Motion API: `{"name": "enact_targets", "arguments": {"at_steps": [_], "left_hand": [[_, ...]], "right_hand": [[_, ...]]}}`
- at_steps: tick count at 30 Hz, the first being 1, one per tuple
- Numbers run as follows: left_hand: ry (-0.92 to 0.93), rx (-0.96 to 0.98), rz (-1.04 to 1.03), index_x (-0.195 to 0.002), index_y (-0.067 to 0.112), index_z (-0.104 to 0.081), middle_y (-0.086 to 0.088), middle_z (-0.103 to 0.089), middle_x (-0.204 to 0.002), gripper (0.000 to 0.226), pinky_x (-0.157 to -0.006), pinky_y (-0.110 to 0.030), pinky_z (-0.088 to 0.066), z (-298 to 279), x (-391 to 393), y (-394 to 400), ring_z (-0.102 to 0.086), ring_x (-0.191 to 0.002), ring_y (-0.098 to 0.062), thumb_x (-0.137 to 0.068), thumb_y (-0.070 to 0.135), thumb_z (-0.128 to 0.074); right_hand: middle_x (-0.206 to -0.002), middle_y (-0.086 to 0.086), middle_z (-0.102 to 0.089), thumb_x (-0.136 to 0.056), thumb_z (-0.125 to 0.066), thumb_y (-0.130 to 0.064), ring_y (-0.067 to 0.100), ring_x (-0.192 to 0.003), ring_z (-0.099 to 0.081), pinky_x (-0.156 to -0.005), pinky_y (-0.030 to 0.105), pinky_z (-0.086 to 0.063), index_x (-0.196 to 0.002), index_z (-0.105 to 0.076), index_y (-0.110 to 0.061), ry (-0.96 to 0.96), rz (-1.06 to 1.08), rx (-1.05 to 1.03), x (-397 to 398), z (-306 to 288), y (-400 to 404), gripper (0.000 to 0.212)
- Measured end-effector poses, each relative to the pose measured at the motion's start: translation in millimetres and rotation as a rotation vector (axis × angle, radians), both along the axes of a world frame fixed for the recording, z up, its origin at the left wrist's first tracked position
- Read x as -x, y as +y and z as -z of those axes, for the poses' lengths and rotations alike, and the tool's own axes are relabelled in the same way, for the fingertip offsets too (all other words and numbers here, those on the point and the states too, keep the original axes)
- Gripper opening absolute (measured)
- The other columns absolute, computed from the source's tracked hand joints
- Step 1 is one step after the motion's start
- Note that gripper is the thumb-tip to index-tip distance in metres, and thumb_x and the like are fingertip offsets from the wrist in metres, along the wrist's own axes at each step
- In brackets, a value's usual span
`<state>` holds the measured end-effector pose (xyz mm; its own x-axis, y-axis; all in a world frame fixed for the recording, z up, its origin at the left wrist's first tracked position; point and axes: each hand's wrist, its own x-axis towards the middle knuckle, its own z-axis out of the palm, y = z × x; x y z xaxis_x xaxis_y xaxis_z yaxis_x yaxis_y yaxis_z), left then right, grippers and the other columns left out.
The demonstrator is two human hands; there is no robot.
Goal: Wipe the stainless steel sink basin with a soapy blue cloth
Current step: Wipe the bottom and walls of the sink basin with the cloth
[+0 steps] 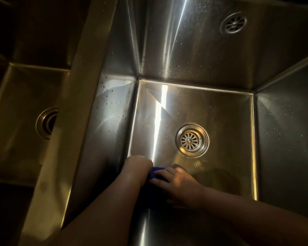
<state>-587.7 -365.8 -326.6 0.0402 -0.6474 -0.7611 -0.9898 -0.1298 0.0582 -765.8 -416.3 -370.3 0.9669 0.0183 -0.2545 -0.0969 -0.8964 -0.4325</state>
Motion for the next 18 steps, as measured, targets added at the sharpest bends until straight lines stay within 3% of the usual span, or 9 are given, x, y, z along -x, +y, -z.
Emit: {"name": "enact_targets", "arguments": {"at_steps": [5,9,13,16,18], "left_hand": [[0.007,0.002,-0.052,-0.113,0.012,-0.056,-0.008,-0.059,-0.119,0.024,-0.085,-0.034,-0.046,0,0,1,-0.057,-0.111,-0.029,-0.09,0.016,-0.052],[0.005,-0.031,-0.134,-0.107,0.012,-0.058,-0.007,-0.061,-0.115,0.02,-0.081,-0.034,-0.045,0,2,-2,-0.058,-0.108,-0.028,-0.088,0.013,-0.051],[-0.021,-0.052,-0.356,-0.101,0.011,-0.06,-0.007,-0.062,-0.109,0.016,-0.073,-0.031,-0.041,-4,8,-3,-0.059,-0.103,-0.027,-0.088,0.011,-0.05],[-0.016,0.034,-0.466,-0.1,0.015,-0.06,-0.005,-0.063,-0.108,0.015,-0.075,-0.03,-0.041,-5,8,0,-0.06,-0.103,-0.026,-0.088,0.014,-0.051],[0.0,0.161,-0.51,-0.101,0.018,-0.058,-0.003,-0.06,-0.11,0.015,-0.076,-0.03,-0.041,-11,8,-5,-0.058,-0.103,-0.024,-0.09,0.016,-0.048]], "right_hand": [[-0.132,0.008,-0.055,-0.069,-0.067,-0.047,0.024,-0.117,-0.056,-0.084,0.039,-0.053,-0.136,-0.04,-0.029,0.001,0.014,0.054,-1,-1,15,0.074],[-0.122,0.003,-0.061,-0.072,-0.057,-0.052,0.021,-0.107,-0.061,-0.079,0.033,-0.051,-0.127,-0.048,-0.038,-0.007,0.067,0.055,-6,3,20,0.057],[-0.122,0.004,-0.059,-0.066,-0.067,-0.048,0.022,-0.109,-0.059,-0.079,0.036,-0.052,-0.127,-0.047,-0.038,0.003,0.061,0.05,-9,3,16,0.065],[-0.129,0.005,-0.054,-0.068,-0.064,-0.047,0.024,-0.115,-0.054,-0.087,0.04,-0.047,-0.132,-0.042,-0.035,0.005,0.049,0.031,-8,3,0,0.069],[-0.127,0.006,-0.056,-0.074,-0.061,-0.04,0.025,-0.114,-0.056,-0.088,0.042,-0.049,-0.13,-0.046,-0.034,-0.012,0.101,0.061,-10,2,-16,0.058]]}}
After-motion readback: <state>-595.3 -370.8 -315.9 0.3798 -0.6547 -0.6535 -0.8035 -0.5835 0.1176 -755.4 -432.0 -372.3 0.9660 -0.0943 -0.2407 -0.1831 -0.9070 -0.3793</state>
